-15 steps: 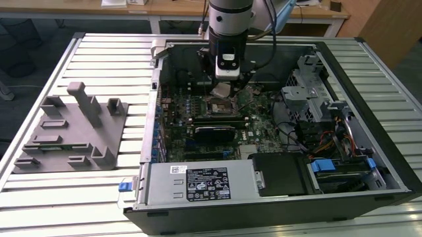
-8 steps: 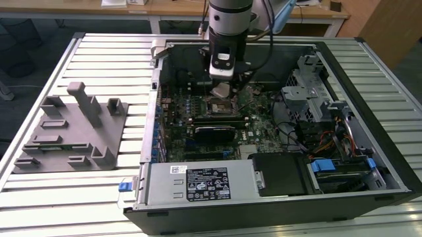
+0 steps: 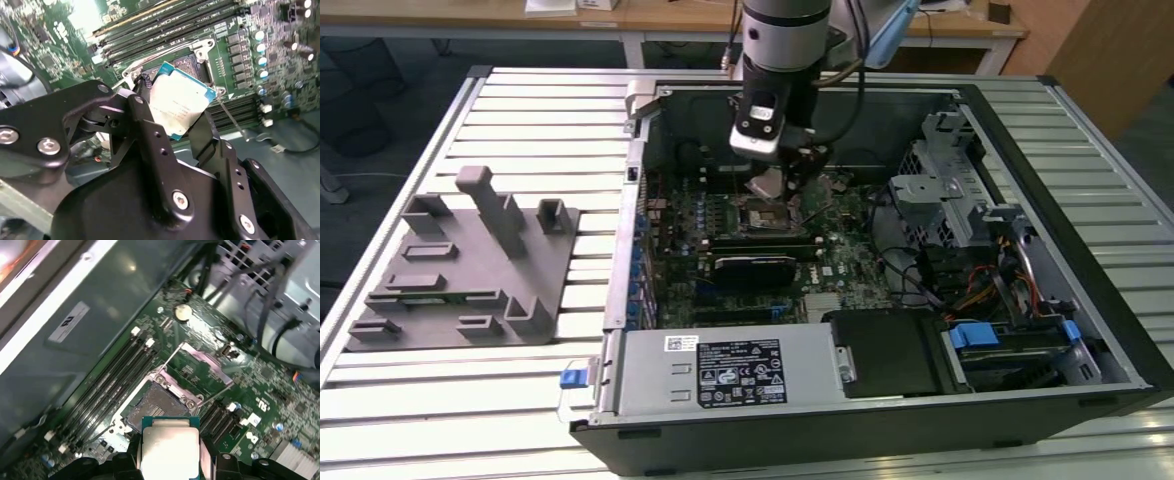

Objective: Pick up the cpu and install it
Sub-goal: 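Place the cpu into insertion slot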

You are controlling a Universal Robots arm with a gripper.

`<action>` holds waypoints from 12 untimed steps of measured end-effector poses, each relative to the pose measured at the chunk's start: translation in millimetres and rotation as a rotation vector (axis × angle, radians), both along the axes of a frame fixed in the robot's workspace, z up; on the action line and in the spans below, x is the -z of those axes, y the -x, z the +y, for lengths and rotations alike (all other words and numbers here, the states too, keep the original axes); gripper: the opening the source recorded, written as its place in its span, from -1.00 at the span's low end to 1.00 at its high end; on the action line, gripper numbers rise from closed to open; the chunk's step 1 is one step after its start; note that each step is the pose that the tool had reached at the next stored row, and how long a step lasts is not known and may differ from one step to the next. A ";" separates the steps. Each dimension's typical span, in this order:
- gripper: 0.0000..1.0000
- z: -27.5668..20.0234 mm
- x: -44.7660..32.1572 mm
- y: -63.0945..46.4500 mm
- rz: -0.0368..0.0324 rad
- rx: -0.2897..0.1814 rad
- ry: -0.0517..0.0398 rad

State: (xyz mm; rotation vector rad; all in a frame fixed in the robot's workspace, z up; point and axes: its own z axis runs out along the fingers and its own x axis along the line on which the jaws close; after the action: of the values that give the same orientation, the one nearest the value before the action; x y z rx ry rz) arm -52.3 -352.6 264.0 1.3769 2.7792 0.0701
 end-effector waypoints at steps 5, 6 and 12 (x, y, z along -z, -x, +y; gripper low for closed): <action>0.08 0.0 0.3 0.0 0.0000 0.091 0.0000; 0.08 0.0 0.3 0.0 0.0000 0.109 0.0000; 0.08 0.0 0.7 0.0 0.0001 0.218 0.0001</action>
State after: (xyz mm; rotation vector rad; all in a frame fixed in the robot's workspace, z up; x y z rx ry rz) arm -52.3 -352.6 263.4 1.6693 2.6088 0.0628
